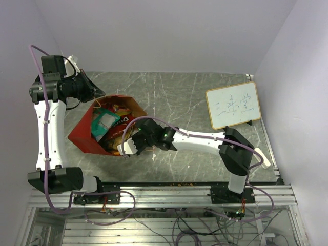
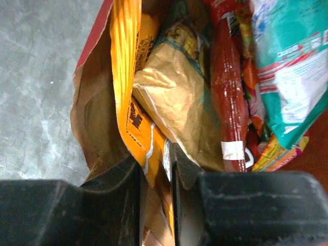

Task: Take the snacks out of the paper bag
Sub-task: Take out the snack from the paper bag.

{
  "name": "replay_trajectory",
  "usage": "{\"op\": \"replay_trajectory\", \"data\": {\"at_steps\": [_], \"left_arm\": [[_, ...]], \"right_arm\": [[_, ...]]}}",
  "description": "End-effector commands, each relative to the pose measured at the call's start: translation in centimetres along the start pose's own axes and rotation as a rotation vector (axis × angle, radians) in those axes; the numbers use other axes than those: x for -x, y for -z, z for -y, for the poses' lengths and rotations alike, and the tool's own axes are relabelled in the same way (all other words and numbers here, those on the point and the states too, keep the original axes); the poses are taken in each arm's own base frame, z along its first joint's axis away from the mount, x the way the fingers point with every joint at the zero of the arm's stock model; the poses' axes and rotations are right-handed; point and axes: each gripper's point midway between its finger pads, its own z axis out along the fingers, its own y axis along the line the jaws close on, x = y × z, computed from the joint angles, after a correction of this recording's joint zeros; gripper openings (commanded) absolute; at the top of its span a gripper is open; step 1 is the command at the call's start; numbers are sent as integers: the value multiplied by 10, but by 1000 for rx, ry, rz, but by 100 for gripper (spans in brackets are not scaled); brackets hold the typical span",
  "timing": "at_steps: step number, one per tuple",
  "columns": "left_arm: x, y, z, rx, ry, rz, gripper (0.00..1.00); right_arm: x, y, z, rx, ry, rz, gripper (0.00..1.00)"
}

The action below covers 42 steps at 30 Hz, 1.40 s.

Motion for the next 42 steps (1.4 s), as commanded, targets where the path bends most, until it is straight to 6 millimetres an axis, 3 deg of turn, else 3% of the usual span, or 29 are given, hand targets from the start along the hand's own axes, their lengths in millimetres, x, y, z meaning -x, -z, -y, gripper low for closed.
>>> {"op": "replay_trajectory", "data": {"at_steps": [1,3,6,19,27,32,38,42], "left_arm": [[0,7,3,-9,-5,-11,7],[2,9,5,-10,-14,-6,7],[2,10,5,-15,-9,-1,7],[-7,10,-8,26,5,10,7],[-2,18,4,-3,0,25,7],[0,19,4,-2,-2,48,7],[6,24,10,-6,-12,64,7],[5,25,6,14,-18,78,7]], "right_arm": [[2,-6,11,-48,7,4,21],[2,-6,11,-48,4,8,18],[5,-2,17,-61,-7,6,0],[89,69,115,-376,-225,221,0],[111,87,150,-448,-239,254,0],[136,139,185,-581,-241,290,0],[155,194,214,-710,-254,309,0],[165,248,237,-853,-271,307,0]]}}
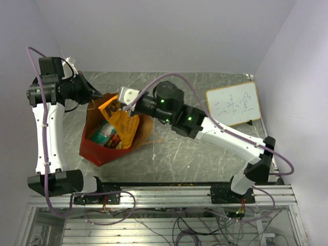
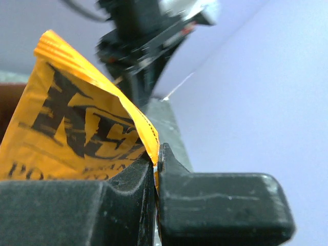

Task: Take the snacks out of the paper bag
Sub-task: Take out the snack from the paper bag, then place the snack at the center of the board.

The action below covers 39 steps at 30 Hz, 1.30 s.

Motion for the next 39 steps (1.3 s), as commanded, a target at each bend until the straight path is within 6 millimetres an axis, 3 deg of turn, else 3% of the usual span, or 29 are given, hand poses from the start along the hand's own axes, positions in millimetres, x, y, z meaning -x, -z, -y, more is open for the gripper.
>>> {"op": "replay_trajectory", "data": {"at_steps": [1,5,9,14,15,16,22,27,31,34,37,39], "left_arm": [[9,16,12,-28,-37,71,7],[11,12,12,-38,-37,67,7],[16,14,12,-16,-61,50,7],[14,11,8,-9,-61,47,7],[13,8,9,-17,-59,31,7],[13,9,9,-18,-62,26,7],[17,11,15,-24,-94,37,7],[8,4,25,-53,-127,8,7],[-2,10,46,-132,-174,20,7],[-22,8,57,-199,-201,-12,7],[-41,3,59,-249,-213,-41,7],[-59,6,68,-292,-240,-76,7]], "right_arm": [[73,49,81,-260,-3,118,0],[87,81,114,-396,34,115,0],[75,114,148,-557,52,13,0],[29,152,166,-645,2,-90,0],[-2,165,173,-676,-50,-130,0],[-18,169,176,-682,-78,-149,0],[-116,168,171,-652,-121,-316,0],[-188,159,182,-621,-129,-374,0],[-222,150,204,-603,-90,-409,0],[-241,142,210,-592,-62,-438,0],[-260,137,196,-538,-58,-484,0],[-272,137,175,-483,-96,-506,0]]}}
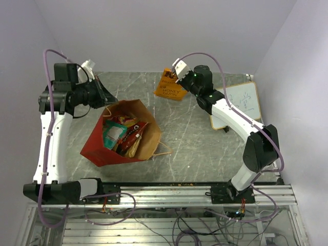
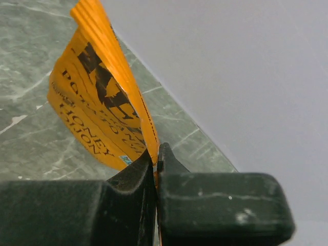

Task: Take the snacks out of the paper bag
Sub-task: Place the snack at the center of the board.

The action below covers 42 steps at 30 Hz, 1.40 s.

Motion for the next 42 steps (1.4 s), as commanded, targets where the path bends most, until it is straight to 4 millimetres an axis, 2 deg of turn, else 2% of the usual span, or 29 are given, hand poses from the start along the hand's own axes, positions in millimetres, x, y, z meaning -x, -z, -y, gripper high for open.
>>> {"op": "replay_trajectory", "data": {"at_steps": [1,5,7,9,12,14,18,24,29,33,35,38,42], "left_arm": [[-19,3,31,-142,-73,-16,7],[-41,12,34,-167,-119,-45,7],[-54,16,33,-172,-131,-66,7],[-66,18,30,-175,-131,-81,7],[-77,18,21,-139,-103,-108,7],[-81,19,16,-117,-98,-113,7],[-78,18,-9,34,-52,-83,7],[-55,22,5,22,-52,-20,7],[-46,21,-4,82,-64,2,7],[-35,20,-3,103,-68,26,7],[-30,20,-2,101,-61,44,7],[-30,15,1,80,-45,46,7],[-32,11,-1,72,-27,41,7]], "right_arm": [[23,11,-6,40,2,93,0],[-9,44,-61,161,-34,35,0],[-22,65,-101,250,-18,27,0],[-46,88,-141,345,-19,7,0],[-62,117,-173,429,-73,-21,0],[-73,133,-185,457,-101,-41,0],[-97,156,-192,453,-78,-96,0],[-131,176,-187,469,88,-209,0],[-157,187,-175,426,196,-318,0],[-171,206,-187,522,308,-326,1],[-172,213,-196,567,340,-303,8],[-162,221,-210,631,350,-241,19],[-126,229,-203,636,294,-131,34]]}}
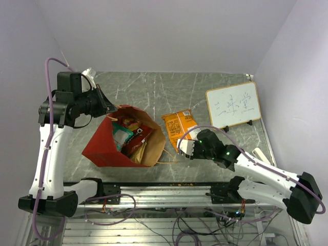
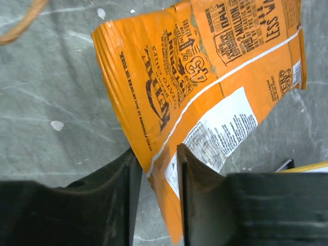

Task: Take the snacks out of the paper bag
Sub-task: Place the snack at the center of the board, then take out the snack from the paper bag.

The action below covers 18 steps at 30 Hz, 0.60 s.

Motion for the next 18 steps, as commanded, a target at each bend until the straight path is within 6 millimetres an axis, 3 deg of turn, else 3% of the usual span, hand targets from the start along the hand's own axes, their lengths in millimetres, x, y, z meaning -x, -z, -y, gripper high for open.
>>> {"op": "replay_trajectory", "data": {"at_steps": [1,5,8,11,13,18], "left_arm": [[6,-3,2,-9,7,34,7],[1,-8,-3,5,21,14,7],[-3,-11,-2,-5,34,-9,7],[-7,-12,-4,-4,45,-15,7],[-9,-14,-5,-1,54,-20,7],[-6,-14,-3,-6,61,-23,7]], "right_arm": [[39,27,9,1,18,165,38],[90,47,17,25,0,367,49],[138,57,19,108,-50,519,67],[172,59,16,113,2,608,69],[185,53,15,108,69,623,69],[197,26,-5,179,288,650,65]]}}
